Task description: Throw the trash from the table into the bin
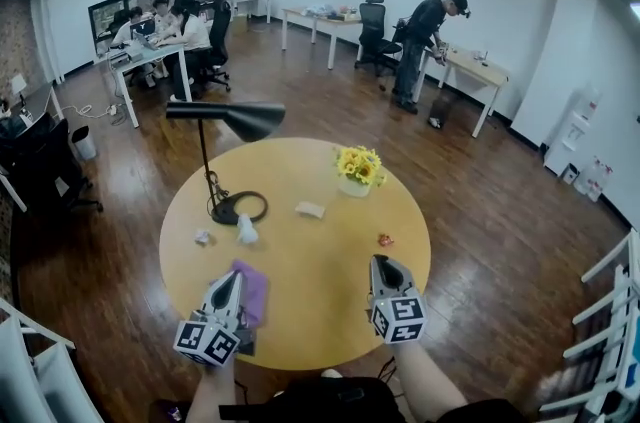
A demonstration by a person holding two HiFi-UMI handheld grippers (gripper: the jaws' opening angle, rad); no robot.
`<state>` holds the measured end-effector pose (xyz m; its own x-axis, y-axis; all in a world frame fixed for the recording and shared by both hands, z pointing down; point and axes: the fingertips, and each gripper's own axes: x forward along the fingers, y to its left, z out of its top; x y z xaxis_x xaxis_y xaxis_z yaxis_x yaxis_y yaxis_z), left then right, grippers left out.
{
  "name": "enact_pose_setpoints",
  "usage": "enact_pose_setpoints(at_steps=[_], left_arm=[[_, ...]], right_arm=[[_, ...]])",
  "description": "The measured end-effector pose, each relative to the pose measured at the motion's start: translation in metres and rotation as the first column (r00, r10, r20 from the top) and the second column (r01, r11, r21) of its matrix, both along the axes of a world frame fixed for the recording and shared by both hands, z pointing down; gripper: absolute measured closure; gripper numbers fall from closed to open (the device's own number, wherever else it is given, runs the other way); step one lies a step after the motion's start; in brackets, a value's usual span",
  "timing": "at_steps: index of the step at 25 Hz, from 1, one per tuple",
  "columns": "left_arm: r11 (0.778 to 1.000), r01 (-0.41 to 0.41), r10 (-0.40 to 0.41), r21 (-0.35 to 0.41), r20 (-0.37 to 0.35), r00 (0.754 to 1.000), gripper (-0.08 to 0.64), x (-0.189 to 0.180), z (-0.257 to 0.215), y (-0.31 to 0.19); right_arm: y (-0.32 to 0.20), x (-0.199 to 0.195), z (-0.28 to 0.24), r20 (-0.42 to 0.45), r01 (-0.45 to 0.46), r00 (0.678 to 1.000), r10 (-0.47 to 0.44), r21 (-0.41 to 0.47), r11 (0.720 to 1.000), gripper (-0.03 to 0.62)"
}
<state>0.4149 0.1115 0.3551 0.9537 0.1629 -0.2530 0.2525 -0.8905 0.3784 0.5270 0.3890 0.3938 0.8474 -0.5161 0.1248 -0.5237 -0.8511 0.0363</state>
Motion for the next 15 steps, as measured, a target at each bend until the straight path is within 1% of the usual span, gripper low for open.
enact_pose_setpoints(at_steps=[2,5,6,7,9,10,11,13,15], left_arm=[[1.000,-0.021,0.021,0.006,0.008,1.000,0.557,0.001,0.002,0.005],[0.997,-0.070,0.069,0.026,0.010,0.998,0.557,0.009,0.000,0.016],[0.996,-0.085,0.085,0.032,0.013,0.996,0.557,0.013,-0.001,0.020],[0.994,-0.098,0.098,0.038,0.018,0.995,0.557,0.017,0.000,0.026],[0.992,-0.120,0.119,0.048,0.030,0.992,0.557,0.026,0.003,0.038],[0.990,-0.128,0.126,0.054,0.035,0.991,0.557,0.031,0.006,0.045],[0.989,-0.133,0.131,0.063,0.041,0.991,0.557,0.038,0.008,0.050],[0.988,-0.137,0.133,0.073,0.053,0.990,0.557,0.056,0.011,0.062],[0.988,-0.141,0.137,0.068,0.068,0.988,0.557,0.075,0.014,0.075]], right_arm=[[0.006,-0.005,0.003,-0.001,-0.025,1.000,0.025,-0.015,1.000,0.592],[0.017,-0.008,0.003,-0.008,-0.062,0.998,0.062,-0.015,0.998,0.590],[0.020,-0.007,0.005,-0.003,-0.073,0.997,0.073,-0.014,0.997,0.551],[0.025,-0.005,0.009,0.007,-0.084,0.996,0.084,-0.016,0.996,0.528],[0.037,0.003,0.023,0.033,-0.107,0.994,0.108,-0.027,0.994,0.528],[0.043,0.010,0.031,0.050,-0.117,0.992,0.119,-0.035,0.992,0.503],[0.049,0.019,0.041,0.071,-0.126,0.989,0.129,-0.043,0.991,0.450],[0.062,0.041,0.059,0.118,-0.143,0.982,0.149,-0.059,0.988,0.391],[0.075,0.063,0.074,0.155,-0.153,0.974,0.164,-0.075,0.985,0.385]])
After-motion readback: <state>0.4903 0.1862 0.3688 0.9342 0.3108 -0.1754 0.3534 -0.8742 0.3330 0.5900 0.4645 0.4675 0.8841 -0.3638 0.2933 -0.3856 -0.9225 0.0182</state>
